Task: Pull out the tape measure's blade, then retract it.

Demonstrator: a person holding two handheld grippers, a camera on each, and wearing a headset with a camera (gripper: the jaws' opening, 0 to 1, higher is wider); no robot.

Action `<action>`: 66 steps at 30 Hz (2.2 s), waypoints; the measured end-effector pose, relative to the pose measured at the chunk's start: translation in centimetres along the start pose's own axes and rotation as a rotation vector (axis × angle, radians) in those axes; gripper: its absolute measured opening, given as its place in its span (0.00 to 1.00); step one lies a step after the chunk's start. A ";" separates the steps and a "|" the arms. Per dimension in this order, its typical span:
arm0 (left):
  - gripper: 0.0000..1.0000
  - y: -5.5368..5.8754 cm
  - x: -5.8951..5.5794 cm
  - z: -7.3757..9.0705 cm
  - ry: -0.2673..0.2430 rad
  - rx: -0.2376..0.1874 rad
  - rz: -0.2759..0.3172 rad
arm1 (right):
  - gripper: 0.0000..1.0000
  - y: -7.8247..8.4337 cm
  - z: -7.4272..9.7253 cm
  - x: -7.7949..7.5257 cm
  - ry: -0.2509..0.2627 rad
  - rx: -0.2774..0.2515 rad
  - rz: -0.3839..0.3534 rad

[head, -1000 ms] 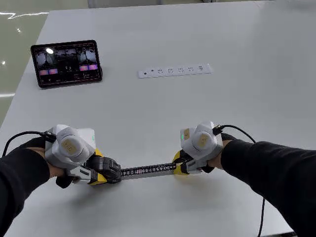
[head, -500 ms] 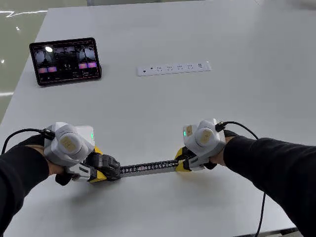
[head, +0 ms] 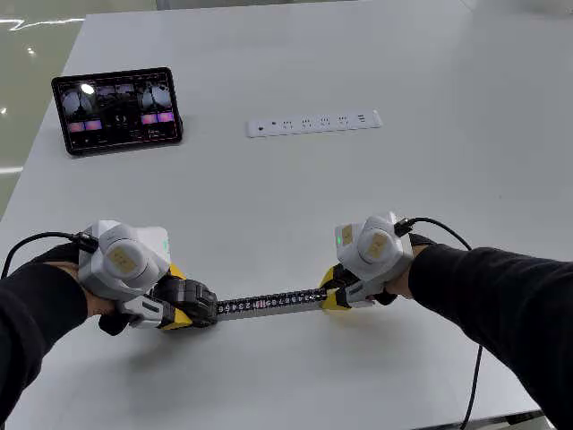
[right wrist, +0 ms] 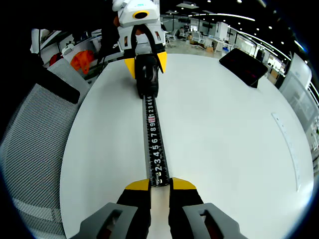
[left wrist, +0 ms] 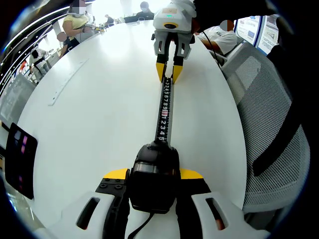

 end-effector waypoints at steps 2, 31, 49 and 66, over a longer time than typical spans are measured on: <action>0.30 0.0 0.0 0.0 0.000 0.000 0.001 | 0.08 0.1 0.1 0.0 0.000 0.001 -0.004; 0.30 0.0 0.2 -0.1 -0.001 0.001 0.001 | 0.08 1.5 0.9 -0.5 0.004 0.017 -0.012; 0.30 0.0 0.1 0.0 -0.001 0.003 0.000 | 0.08 2.3 1.4 -0.5 0.009 0.022 -0.013; 0.30 0.2 0.4 -0.2 0.000 0.003 0.000 | 0.08 3.0 2.0 -0.6 0.009 0.027 -0.023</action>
Point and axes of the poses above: the centre of the closed fingertips' face, and the gripper's own axes: z roughly backward along the fingers, x roughly to its left, y roughly out of its underside, the point moved 8 cm from there along z, roughly backward along the fingers, and after that the axes turned 7 degrees about y, right-handed, at the moved point
